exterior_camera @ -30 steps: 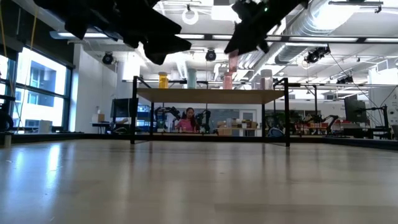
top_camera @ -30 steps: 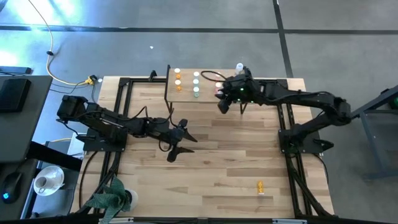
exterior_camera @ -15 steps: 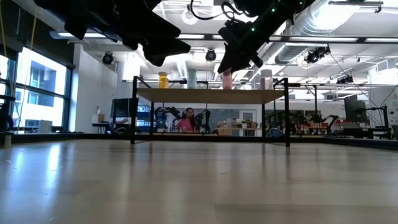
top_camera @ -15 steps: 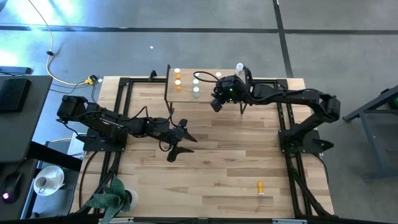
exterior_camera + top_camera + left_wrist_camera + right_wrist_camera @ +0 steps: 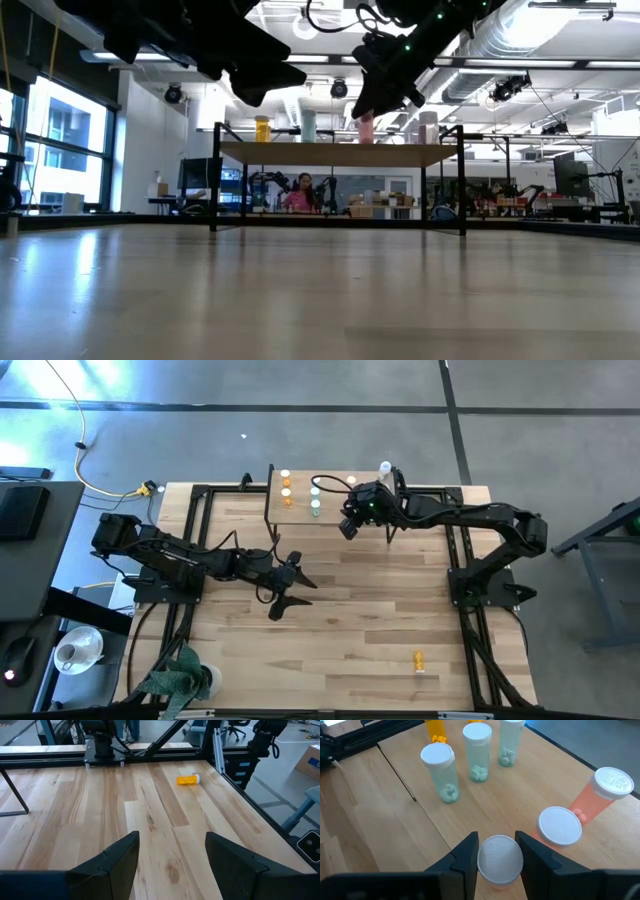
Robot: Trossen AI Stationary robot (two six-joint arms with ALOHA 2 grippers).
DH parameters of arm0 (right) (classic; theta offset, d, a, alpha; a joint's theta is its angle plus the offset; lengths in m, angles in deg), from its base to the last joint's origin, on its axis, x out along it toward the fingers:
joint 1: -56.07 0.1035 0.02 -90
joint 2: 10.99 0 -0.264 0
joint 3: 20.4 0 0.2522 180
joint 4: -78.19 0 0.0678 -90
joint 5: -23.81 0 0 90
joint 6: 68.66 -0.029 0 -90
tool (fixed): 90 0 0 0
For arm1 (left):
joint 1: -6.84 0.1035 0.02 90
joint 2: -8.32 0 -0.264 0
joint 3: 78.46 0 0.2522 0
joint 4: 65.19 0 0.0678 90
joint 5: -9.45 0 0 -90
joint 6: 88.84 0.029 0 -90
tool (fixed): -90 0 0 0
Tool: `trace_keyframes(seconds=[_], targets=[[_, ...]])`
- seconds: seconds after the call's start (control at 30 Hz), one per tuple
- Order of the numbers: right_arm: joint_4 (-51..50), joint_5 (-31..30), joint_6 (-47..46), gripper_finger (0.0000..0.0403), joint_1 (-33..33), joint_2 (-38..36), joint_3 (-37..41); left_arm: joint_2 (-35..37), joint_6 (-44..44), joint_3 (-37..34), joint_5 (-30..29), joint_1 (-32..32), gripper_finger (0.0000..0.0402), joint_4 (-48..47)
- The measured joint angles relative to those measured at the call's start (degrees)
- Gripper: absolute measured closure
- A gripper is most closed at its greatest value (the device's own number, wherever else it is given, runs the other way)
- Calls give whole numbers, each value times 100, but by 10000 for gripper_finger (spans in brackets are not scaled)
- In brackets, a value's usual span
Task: Pick and place medicine bottles onto shelf by color
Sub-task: Put the pink pill bottle on the shelf, then put the orange pill bottle on the shelf
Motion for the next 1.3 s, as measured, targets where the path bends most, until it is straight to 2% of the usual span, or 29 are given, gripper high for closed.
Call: trace_keyframes(seconds=[0.37, 0.67, 1.03, 1.3], targets=[[-61, 4, 4, 249, 0, 11, 20, 0, 0, 0, -2, 0, 183, -1], [-399, 4, 63, 242, 0, -13, -378, 0, 0, 0, 0, 0, 183, -1], [-1930, 2, 15, 242, 160, -17, -1285, 0, 0, 0, 0, 0, 183, -86], [-3443, 20, -247, 242, 689, -22, -1390, -2, -17, 0, 0, 0, 183, -123]])
